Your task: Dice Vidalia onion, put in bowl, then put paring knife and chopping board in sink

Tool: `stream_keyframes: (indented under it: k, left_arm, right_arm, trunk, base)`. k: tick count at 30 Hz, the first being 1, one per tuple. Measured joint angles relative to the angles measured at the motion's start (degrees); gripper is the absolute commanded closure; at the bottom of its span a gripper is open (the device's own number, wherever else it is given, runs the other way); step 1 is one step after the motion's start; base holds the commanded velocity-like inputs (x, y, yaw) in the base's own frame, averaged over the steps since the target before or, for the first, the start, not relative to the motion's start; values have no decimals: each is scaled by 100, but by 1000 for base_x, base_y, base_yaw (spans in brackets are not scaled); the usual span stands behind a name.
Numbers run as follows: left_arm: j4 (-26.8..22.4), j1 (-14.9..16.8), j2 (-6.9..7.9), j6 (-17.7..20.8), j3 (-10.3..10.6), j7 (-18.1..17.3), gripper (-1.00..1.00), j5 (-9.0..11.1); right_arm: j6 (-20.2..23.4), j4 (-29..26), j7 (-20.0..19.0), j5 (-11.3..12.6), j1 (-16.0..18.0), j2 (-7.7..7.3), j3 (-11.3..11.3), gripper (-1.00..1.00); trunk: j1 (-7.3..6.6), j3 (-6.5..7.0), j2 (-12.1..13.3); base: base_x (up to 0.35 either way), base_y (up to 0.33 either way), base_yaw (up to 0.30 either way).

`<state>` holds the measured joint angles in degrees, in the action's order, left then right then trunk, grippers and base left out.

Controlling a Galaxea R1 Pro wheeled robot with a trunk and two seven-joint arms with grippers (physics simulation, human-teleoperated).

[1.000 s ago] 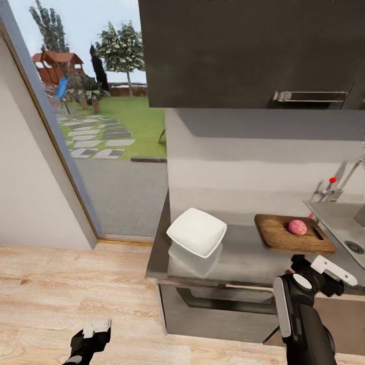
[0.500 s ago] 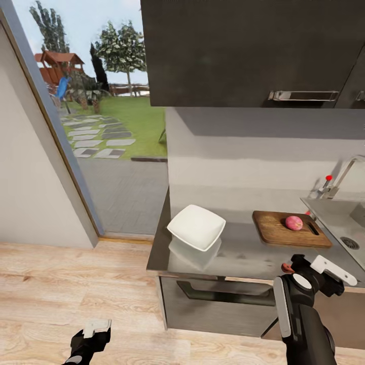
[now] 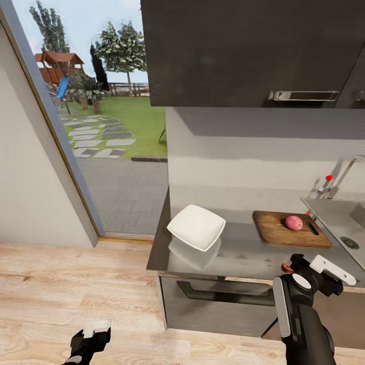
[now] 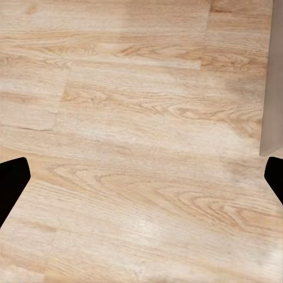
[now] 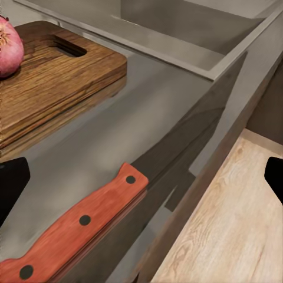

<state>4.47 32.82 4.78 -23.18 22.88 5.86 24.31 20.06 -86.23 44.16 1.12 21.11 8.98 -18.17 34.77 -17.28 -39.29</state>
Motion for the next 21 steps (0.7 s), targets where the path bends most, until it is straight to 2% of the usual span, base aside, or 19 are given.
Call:
stream_keyframes:
  k: [9, 21]
  left_arm:
    - [0, 0, 0, 0, 1, 4, -100, 0]
    - [0, 1, 3, 1, 1, 4, -100, 0]
  right_arm:
    - [6, 8, -1, 7, 0, 11, 13, -100]
    - [7, 108, -10, 9, 2, 13, 19, -100]
  trunk:
    - [0, -13, 0]
    - [0, -113, 0]
  base:
    - [0, 0, 0]
    - [0, 0, 0]
